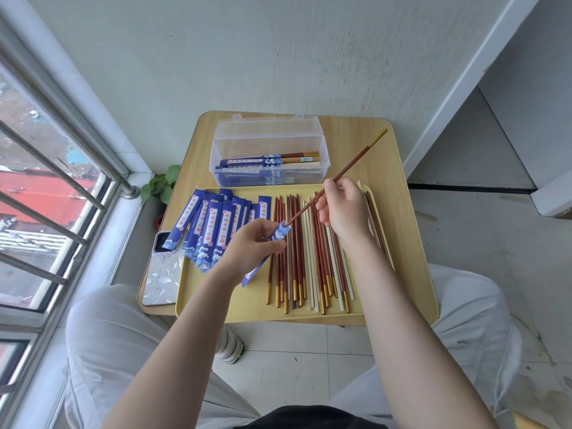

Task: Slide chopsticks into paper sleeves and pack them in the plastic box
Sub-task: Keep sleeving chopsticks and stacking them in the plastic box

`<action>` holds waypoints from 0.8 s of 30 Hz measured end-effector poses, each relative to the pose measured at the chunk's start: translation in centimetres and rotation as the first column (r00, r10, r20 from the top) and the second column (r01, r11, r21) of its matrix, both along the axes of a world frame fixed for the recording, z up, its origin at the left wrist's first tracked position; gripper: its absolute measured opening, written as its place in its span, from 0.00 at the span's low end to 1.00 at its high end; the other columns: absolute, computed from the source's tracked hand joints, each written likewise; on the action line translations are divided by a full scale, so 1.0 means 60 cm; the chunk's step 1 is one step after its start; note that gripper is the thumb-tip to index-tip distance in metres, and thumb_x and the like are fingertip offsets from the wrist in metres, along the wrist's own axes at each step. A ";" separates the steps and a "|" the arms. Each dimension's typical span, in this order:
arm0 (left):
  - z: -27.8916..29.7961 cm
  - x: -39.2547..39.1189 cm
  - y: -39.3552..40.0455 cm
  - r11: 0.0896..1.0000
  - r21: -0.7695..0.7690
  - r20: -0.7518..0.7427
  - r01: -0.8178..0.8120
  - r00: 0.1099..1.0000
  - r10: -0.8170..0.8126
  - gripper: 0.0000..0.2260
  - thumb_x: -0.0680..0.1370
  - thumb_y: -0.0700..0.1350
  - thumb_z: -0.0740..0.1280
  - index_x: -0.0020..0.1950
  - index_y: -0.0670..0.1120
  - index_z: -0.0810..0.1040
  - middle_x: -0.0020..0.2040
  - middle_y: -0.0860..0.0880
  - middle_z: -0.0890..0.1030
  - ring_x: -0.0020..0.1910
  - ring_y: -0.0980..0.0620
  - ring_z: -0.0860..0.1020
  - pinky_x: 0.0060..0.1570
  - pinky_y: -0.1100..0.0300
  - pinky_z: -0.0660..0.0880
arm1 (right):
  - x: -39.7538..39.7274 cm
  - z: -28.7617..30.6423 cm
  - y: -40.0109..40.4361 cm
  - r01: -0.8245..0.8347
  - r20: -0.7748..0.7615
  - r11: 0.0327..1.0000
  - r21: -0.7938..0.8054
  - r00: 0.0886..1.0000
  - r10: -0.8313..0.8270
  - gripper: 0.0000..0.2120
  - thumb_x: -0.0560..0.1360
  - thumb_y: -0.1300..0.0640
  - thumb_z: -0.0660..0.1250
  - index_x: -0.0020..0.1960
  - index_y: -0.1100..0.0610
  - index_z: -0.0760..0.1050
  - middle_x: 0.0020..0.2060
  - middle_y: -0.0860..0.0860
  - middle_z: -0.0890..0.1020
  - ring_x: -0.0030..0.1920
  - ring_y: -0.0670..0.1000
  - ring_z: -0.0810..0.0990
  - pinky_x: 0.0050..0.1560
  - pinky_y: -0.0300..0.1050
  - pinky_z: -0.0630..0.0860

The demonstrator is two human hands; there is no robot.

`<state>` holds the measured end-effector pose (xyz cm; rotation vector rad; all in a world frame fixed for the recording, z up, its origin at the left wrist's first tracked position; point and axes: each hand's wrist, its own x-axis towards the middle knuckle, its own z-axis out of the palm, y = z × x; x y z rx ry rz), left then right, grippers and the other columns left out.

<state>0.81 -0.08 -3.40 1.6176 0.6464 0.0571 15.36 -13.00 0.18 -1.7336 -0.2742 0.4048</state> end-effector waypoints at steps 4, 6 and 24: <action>0.004 0.005 -0.005 0.999 -0.027 0.025 -0.028 0.999 0.028 0.09 0.76 0.36 0.73 0.54 0.45 0.79 0.51 0.34 0.81 0.51 0.37 0.82 0.57 0.48 0.80 | -0.005 0.003 -0.002 -0.292 0.046 0.951 -0.106 0.954 0.298 0.07 0.81 0.51 0.67 0.50 0.54 0.79 0.36 0.51 0.81 0.29 0.48 0.76 0.27 0.39 0.71; 0.003 0.005 -0.005 0.997 -0.052 0.041 -0.051 0.998 0.053 0.10 0.76 0.36 0.73 0.55 0.43 0.79 0.50 0.35 0.82 0.50 0.39 0.83 0.57 0.49 0.80 | -0.006 0.005 -0.003 -0.391 0.020 0.907 -0.159 0.917 0.399 0.11 0.79 0.47 0.69 0.53 0.54 0.81 0.34 0.50 0.80 0.28 0.46 0.74 0.27 0.37 0.70; 0.007 0.000 -0.013 0.997 -0.053 0.021 -0.047 0.999 0.048 0.11 0.75 0.37 0.74 0.53 0.50 0.80 0.42 0.51 0.85 0.45 0.52 0.84 0.51 0.60 0.80 | -0.014 -0.019 0.031 0.074 0.195 0.997 -0.011 0.978 -0.070 0.30 0.81 0.59 0.65 0.78 0.50 0.55 0.39 0.51 0.85 0.25 0.47 0.78 0.27 0.42 0.75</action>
